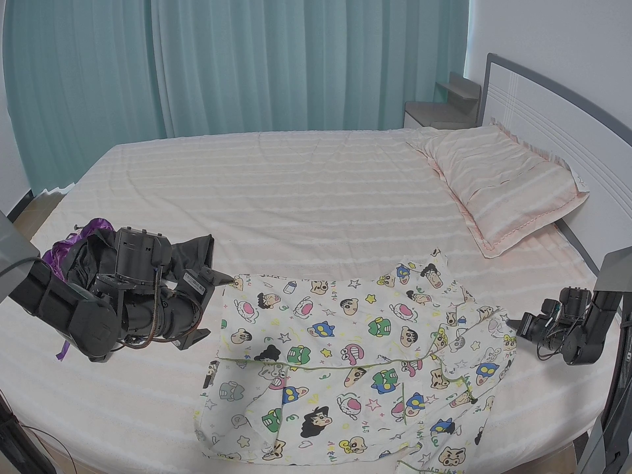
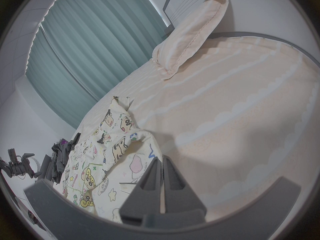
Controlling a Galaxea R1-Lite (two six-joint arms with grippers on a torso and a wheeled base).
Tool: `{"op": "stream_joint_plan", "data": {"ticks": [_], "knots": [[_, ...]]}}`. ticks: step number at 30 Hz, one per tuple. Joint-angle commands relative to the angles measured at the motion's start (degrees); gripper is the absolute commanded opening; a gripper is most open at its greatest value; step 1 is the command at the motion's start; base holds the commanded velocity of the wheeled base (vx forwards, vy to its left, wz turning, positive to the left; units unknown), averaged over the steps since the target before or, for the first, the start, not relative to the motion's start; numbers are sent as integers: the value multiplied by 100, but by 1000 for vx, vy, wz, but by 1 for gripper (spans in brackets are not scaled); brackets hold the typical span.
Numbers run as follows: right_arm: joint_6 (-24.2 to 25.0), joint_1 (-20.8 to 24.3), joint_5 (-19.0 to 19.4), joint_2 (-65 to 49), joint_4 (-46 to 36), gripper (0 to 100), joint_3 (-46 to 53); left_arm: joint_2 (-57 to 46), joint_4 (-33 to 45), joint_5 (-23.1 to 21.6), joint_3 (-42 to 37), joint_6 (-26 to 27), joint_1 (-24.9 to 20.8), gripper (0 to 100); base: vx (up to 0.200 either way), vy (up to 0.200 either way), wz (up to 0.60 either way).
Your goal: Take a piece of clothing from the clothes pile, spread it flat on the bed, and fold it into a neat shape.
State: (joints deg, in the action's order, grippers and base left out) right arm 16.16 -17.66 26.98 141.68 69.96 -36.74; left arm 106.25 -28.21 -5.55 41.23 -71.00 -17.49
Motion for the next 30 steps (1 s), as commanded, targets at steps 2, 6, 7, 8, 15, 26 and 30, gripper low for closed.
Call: {"op": "stream_joint_plan", "data": {"ticks": [2,6,7,8,15,26,30], "knots": [[1,-88,0,18,-9,0,-52,9,0,1,-10,-2,0,100,0,0,0],[1,-97,-8,26,-9,100,-35,9,0,1,-18,-2,0,100,0,0,0],[1,-97,0,9,9,100,0,9,0,1,-18,-2,-8,100,0,0,0],[10,-97,-8,-18,9,100,9,9,0,1,-27,7,-8,100,0,0,0],[80,-281,-272,-510,9,100,176,-87,8,-34,-177,25,-114,100,0,0,0],[2136,773,-843,-1424,1476,100,2233,-105,17,-61,-335,-72,-334,100,-73,0,0],[2963,1353,-896,-1353,2004,100,2707,-70,35,-69,-335,-134,-448,100,-200,0,0]]}}
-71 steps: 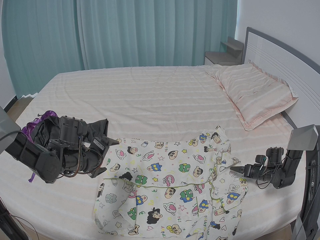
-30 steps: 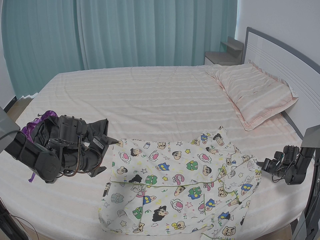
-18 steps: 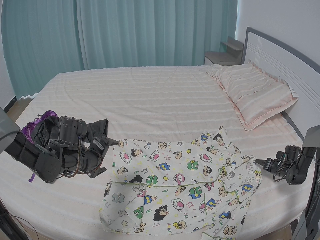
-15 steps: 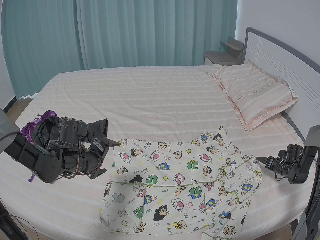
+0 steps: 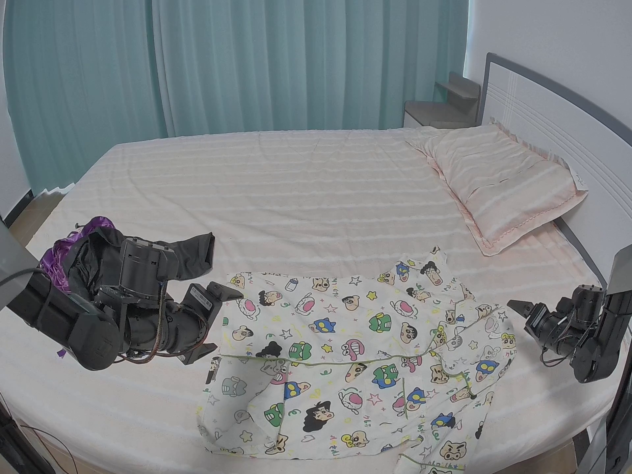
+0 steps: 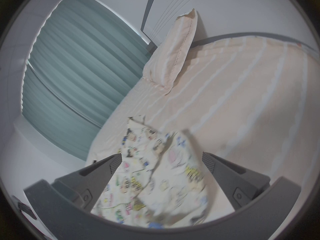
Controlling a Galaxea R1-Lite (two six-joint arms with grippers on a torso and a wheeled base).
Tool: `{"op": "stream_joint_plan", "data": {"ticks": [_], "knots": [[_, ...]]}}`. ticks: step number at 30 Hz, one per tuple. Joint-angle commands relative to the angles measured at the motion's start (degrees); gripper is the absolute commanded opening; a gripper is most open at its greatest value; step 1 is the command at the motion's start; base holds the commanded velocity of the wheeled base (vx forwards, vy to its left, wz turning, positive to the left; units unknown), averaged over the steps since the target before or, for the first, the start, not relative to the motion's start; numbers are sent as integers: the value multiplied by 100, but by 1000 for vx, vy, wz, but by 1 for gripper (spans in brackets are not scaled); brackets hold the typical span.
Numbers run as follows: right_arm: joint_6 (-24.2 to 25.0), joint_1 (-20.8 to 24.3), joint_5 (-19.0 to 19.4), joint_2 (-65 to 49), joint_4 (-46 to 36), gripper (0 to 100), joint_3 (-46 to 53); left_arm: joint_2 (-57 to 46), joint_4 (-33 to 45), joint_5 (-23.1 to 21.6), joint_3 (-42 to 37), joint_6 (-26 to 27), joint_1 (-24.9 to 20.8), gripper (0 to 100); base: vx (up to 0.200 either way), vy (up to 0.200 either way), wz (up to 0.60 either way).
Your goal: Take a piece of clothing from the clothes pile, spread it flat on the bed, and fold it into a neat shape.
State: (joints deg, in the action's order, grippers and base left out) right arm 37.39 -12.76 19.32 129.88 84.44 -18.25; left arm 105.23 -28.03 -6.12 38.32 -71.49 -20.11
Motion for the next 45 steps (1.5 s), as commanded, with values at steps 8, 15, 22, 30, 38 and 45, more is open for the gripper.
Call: {"op": "stream_joint_plan", "data": {"ticks": [8,15,22,30,38,45], "knots": [[1412,1215,-385,-165,538,100,876,59,60,-135,-131,-76,-265,100,-175,0,0],[1816,1215,-368,-165,538,100,832,332,60,-671,-298,-41,-335,100,0,0,0],[1825,1294,-377,-165,547,100,797,912,60,-372,-290,196,-520,100,0,0,0],[2080,1303,-368,-235,547,100,788,1474,104,797,44,302,-1346,100,0,0,0],[2150,1294,-341,-332,547,100,779,1922,676,1245,748,284,-1443,100,0,0,0],[2150,1294,-350,-340,547,100,753,2256,649,1728,967,443,-1460,100,0,0,0]]}}
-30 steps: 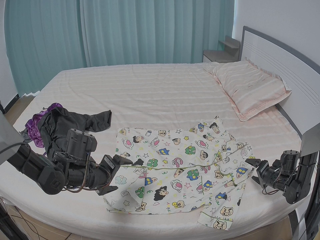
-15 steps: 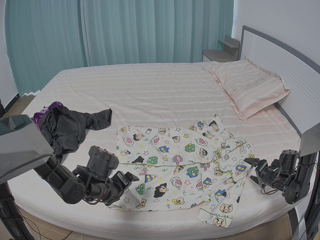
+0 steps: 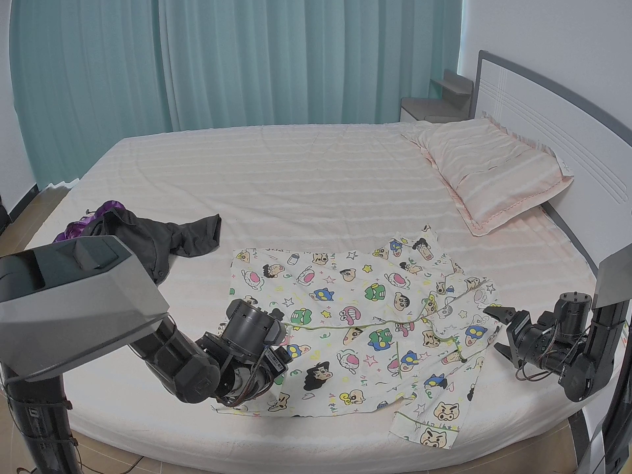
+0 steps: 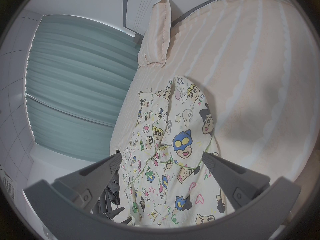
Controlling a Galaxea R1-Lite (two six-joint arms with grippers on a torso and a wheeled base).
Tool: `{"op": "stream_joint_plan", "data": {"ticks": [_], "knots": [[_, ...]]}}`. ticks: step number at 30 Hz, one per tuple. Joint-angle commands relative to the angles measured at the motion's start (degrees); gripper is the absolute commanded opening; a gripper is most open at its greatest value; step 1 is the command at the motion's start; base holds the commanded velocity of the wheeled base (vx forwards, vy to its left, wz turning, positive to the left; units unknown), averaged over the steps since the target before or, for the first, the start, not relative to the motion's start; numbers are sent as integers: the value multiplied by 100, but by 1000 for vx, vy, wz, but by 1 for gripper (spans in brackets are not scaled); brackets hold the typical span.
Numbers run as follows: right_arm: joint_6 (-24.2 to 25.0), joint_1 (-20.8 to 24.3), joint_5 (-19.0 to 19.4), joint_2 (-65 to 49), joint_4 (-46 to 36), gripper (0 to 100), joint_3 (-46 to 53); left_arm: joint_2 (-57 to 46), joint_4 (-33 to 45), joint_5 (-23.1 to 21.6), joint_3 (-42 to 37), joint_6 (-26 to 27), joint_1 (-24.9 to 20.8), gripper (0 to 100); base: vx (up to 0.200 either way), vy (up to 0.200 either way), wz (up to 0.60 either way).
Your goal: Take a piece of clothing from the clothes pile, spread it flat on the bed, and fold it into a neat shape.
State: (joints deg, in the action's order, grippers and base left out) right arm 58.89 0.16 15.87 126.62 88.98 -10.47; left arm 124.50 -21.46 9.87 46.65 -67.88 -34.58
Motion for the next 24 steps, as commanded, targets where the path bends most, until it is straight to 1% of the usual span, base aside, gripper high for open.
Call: {"op": "stream_joint_plan", "data": {"ticks": [1,5,7,13,14,18,20,24], "knots": [[-1,2,-5,-15,93,100,-25,382,-25,146,142,108,-13,100,0,0,0],[-1,2,-5,-15,93,100,-25,408,-34,155,186,117,-13,100,0,0,0],[-1,2,-5,-15,93,100,-34,443,-61,261,292,117,-4,100,0,0,0],[-1,-33,-5,-15,93,100,-34,593,-34,357,564,134,22,100,0,0,0],[-1,-42,-5,-15,93,100,-34,602,-34,410,573,134,22,0,0,0,0],[-1,-42,-5,-15,93,100,-34,645,-17,542,564,134,66,0,0,0,0],[-1,-42,-5,-24,93,100,-34,681,-17,674,547,117,180,0,0,0,0],[-1,-42,-5,-24,102,100,-34,637,10,691,503,108,391,0,0,0,0]]}}
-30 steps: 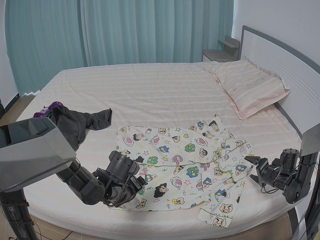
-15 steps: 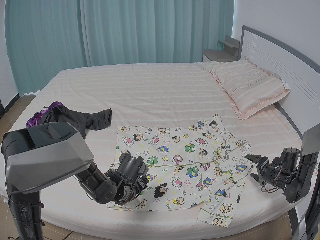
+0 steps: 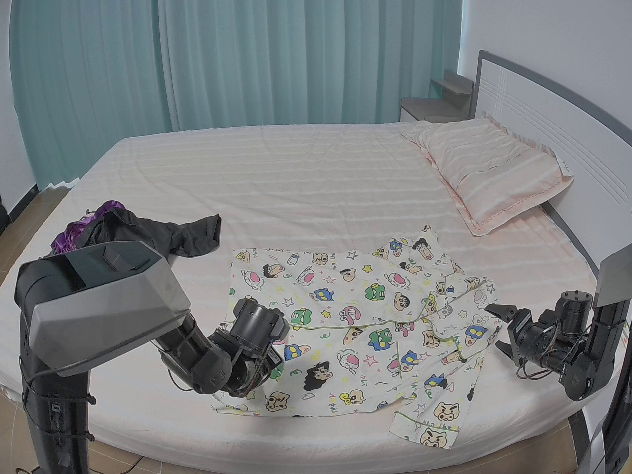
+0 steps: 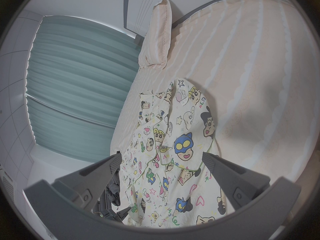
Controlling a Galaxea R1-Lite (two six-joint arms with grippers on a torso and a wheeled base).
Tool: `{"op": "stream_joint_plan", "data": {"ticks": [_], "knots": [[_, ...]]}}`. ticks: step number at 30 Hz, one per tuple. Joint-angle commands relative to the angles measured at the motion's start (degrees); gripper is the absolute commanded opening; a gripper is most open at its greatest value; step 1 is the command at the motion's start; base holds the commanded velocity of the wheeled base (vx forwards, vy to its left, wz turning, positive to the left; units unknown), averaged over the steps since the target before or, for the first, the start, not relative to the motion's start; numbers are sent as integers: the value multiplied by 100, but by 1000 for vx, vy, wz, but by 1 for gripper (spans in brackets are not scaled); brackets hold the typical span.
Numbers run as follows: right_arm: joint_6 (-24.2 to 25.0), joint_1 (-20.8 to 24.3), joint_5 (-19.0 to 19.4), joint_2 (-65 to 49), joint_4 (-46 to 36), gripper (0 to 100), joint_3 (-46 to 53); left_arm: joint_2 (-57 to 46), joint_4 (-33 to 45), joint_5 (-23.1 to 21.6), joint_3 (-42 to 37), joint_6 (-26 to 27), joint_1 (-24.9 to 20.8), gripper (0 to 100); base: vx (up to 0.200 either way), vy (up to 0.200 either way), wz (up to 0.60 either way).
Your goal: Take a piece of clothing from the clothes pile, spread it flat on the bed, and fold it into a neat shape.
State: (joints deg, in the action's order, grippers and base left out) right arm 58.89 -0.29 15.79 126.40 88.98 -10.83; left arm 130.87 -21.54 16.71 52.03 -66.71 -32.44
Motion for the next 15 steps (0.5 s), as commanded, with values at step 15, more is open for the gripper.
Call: {"op": "stream_joint_plan", "data": {"ticks": [15], "knots": [[35,3,3,-72,93,100,1,-430,-395,-195,-44,545,976,0,0,0,0]]}}
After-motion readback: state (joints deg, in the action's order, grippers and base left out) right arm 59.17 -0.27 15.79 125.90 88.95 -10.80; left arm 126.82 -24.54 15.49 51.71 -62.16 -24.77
